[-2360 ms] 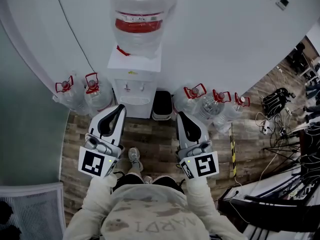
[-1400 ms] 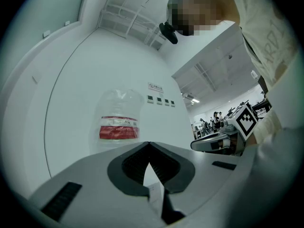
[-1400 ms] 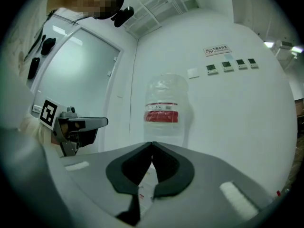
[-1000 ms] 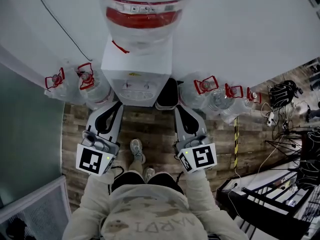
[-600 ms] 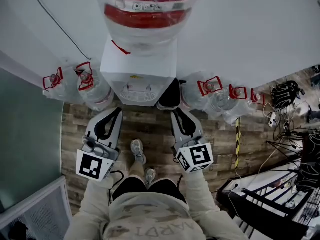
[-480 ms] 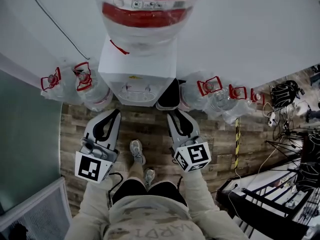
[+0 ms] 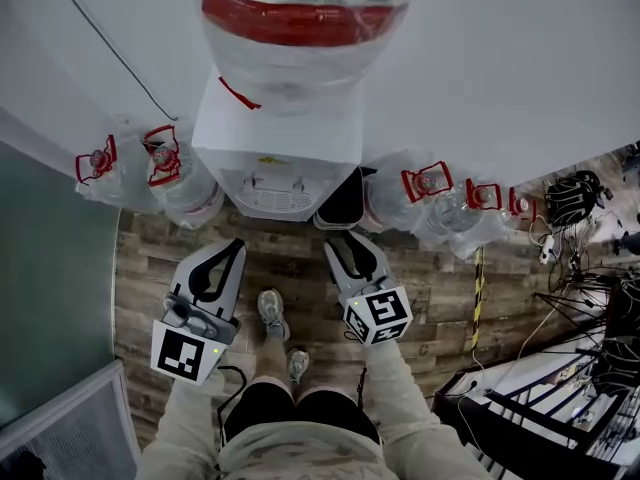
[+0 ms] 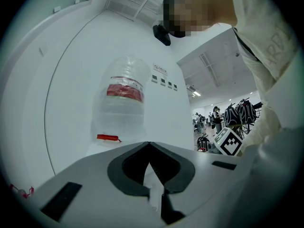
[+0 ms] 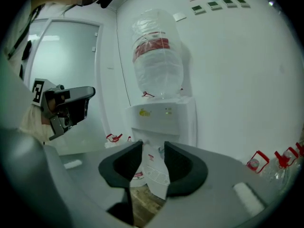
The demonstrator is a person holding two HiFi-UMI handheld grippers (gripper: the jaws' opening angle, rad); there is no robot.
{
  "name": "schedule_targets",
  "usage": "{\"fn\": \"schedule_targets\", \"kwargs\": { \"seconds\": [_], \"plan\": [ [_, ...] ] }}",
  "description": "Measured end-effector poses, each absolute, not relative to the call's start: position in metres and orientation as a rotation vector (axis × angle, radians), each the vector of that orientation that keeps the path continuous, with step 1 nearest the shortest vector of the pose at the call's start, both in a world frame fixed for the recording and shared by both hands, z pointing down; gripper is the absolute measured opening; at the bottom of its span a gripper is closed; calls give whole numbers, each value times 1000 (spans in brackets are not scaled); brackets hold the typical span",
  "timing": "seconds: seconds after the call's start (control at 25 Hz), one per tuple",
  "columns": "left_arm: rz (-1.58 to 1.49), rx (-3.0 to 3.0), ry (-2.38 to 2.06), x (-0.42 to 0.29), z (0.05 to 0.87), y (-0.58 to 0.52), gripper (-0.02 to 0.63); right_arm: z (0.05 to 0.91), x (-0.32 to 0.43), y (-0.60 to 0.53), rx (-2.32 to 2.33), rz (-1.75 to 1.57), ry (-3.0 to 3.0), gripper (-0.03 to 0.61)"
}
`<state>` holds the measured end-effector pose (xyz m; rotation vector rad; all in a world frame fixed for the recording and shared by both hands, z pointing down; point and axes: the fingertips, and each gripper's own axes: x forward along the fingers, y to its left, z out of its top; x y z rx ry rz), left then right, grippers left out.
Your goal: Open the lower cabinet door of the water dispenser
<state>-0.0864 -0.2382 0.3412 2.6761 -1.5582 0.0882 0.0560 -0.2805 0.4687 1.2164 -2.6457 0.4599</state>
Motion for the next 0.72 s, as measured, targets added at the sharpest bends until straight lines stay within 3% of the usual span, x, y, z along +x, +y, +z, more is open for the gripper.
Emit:
{"fn": "schedule_targets", "kwargs": {
  "seconds": [0.44,0.72],
  "plan": [
    [114,2688,-1526,-84,399,-223,-2,571,56,-281,1198,614,-2579,150],
    [117,2719,-1508,-82,434,-215,-2,638,57,-281,1199,745,-2535,229]
  ]
}}
